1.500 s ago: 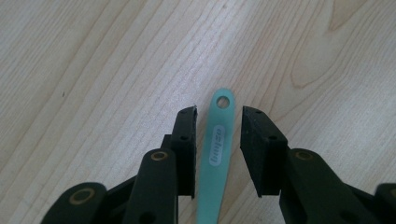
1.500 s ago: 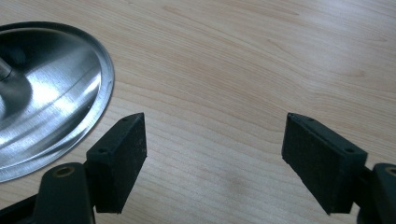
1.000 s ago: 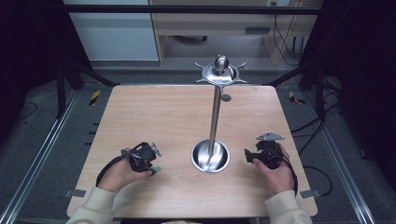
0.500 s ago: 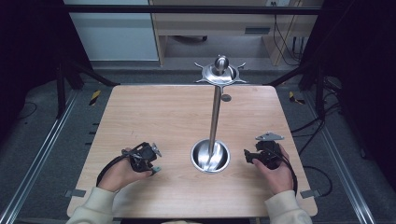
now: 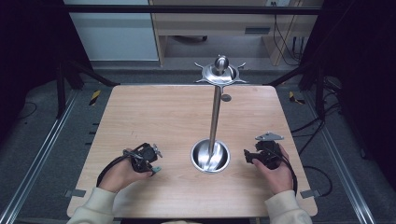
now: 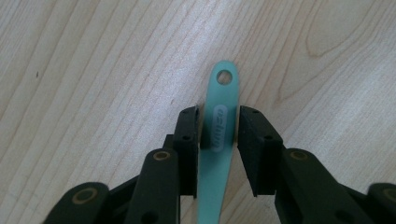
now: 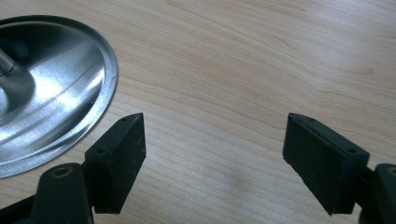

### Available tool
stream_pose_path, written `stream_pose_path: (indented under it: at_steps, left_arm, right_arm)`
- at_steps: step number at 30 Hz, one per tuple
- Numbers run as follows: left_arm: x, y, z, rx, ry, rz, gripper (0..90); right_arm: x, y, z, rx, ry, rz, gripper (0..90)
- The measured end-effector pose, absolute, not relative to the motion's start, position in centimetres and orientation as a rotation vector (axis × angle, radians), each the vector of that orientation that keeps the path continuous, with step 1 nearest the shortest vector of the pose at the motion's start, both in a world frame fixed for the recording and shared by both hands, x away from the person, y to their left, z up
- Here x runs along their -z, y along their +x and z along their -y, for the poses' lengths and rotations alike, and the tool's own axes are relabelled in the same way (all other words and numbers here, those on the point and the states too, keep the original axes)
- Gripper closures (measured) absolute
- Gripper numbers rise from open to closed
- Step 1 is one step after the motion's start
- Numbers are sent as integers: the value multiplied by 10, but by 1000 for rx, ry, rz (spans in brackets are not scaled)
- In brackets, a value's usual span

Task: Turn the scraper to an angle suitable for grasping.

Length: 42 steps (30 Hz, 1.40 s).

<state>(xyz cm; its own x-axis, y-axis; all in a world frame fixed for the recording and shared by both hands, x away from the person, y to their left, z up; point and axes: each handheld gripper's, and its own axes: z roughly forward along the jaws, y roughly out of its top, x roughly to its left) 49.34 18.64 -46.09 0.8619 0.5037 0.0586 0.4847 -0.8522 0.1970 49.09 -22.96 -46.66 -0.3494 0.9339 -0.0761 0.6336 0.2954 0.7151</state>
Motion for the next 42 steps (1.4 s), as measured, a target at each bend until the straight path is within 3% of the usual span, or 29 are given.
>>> stream_pose_path:
  at_steps: [15,28,42]
  left_arm:
    - [461,496,-188,-152,2851,-782,734]
    - [426,489,-198,-229,2643,-776,738]
    - [390,471,-200,-333,2461,-762,740]
  right_arm:
    - [467,491,230,-820,1399,-2083,213]
    - [468,492,229,-816,1399,-2082,196]
    - [466,491,230,-852,1381,-2089,84]
